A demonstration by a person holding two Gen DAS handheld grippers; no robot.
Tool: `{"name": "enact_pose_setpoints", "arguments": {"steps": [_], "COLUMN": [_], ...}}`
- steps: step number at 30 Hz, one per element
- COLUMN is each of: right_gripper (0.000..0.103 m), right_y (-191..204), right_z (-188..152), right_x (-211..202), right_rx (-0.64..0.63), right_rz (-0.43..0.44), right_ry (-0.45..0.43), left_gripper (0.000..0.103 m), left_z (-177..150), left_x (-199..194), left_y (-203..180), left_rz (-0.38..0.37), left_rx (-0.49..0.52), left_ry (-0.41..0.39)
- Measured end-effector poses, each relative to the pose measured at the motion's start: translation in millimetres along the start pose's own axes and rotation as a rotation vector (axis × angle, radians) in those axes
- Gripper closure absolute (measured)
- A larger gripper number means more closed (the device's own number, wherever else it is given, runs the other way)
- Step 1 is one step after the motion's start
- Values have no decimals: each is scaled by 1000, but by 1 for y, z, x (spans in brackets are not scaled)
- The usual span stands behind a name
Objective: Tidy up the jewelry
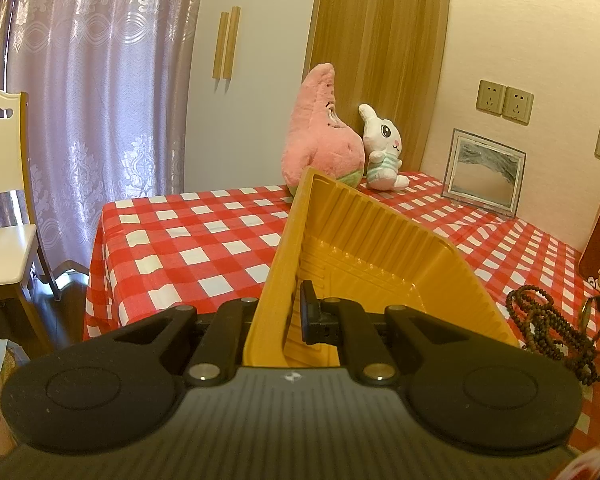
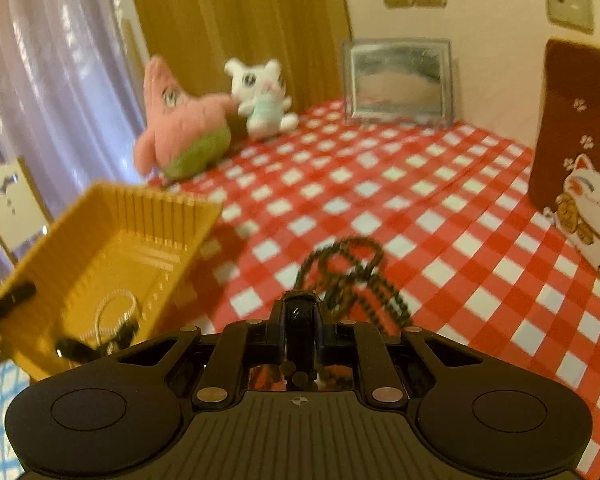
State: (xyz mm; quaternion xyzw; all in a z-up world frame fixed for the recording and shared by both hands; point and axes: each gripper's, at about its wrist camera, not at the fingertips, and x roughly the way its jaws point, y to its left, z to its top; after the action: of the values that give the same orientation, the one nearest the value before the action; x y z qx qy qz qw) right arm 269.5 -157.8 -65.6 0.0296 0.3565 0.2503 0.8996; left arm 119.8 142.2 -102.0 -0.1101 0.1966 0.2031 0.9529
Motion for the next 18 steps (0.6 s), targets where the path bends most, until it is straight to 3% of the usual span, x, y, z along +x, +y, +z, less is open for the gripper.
{"name": "enact_pose_setpoints", "arguments": {"steps": [11,18], "right_gripper": [89,89], "right_y": [1,2], "right_z": [11,10], "right_x": [-28,-2], "right_rx": [55,16], "right_rz": [66,7], "right_ry": [-269,-225], "left_gripper": [95,95], "left_z": [0,2], "left_x": [0,-1], "left_y": [0,0], "left_rz": [-2,-3], "left_rx": [1,1], "left_ry": [1,-1]}}
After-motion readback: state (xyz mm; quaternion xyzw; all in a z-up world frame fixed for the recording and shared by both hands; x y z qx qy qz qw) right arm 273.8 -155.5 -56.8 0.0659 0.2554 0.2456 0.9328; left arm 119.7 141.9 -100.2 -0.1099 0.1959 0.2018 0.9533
